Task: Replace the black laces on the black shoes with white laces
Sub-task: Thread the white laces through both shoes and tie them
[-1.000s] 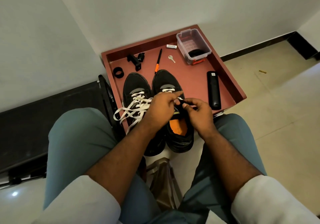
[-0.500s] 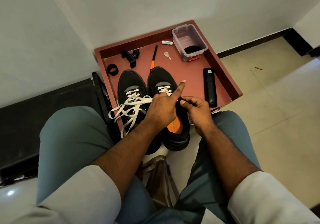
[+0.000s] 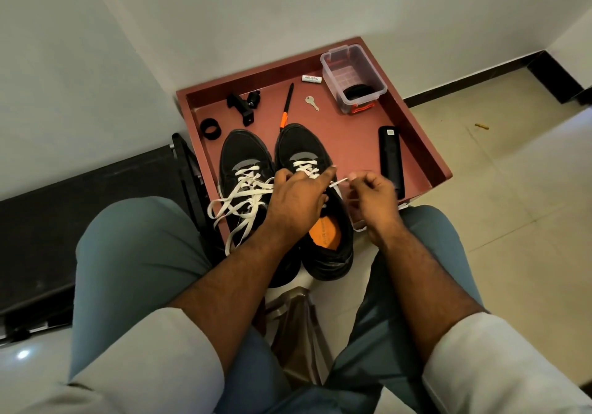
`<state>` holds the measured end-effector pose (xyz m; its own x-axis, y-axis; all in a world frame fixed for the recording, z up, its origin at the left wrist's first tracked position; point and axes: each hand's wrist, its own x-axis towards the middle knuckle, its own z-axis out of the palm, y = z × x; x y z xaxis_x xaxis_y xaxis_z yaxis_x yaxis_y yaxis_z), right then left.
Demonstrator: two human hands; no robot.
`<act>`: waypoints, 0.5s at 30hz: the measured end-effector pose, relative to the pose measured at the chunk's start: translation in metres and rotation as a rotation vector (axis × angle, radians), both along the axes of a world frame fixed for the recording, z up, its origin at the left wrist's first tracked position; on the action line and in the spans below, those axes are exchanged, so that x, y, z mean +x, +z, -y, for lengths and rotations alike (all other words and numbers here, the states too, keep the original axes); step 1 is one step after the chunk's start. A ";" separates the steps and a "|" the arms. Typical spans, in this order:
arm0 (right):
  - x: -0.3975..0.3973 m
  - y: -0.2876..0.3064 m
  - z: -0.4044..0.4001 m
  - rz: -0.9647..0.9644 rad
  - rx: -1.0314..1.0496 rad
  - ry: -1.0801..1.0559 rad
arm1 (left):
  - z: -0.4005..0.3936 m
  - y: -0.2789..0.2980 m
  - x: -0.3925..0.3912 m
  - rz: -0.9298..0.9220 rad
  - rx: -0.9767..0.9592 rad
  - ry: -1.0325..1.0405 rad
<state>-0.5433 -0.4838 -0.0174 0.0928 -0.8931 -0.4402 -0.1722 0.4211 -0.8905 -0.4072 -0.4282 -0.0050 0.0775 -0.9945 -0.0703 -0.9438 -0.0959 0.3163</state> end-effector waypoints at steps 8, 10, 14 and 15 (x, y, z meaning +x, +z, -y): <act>-0.082 0.000 0.064 -0.590 -0.334 -0.374 | -0.005 -0.005 0.015 -0.016 -0.158 0.013; -0.059 -0.004 0.044 -0.639 -0.559 0.088 | -0.004 -0.003 0.018 -0.002 -0.144 0.060; -0.015 -0.027 0.009 -0.521 -0.579 0.604 | -0.003 0.001 0.015 0.031 -0.070 0.108; -0.011 -0.029 0.008 -0.508 -0.557 0.576 | -0.003 0.001 0.014 0.040 -0.054 0.113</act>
<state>-0.5539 -0.4918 -0.0464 0.4993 -0.8633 -0.0731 -0.6429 -0.3127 -0.6993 -0.3928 -0.4247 -0.0039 0.1908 -0.9816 -0.0118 -0.9400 -0.1861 0.2860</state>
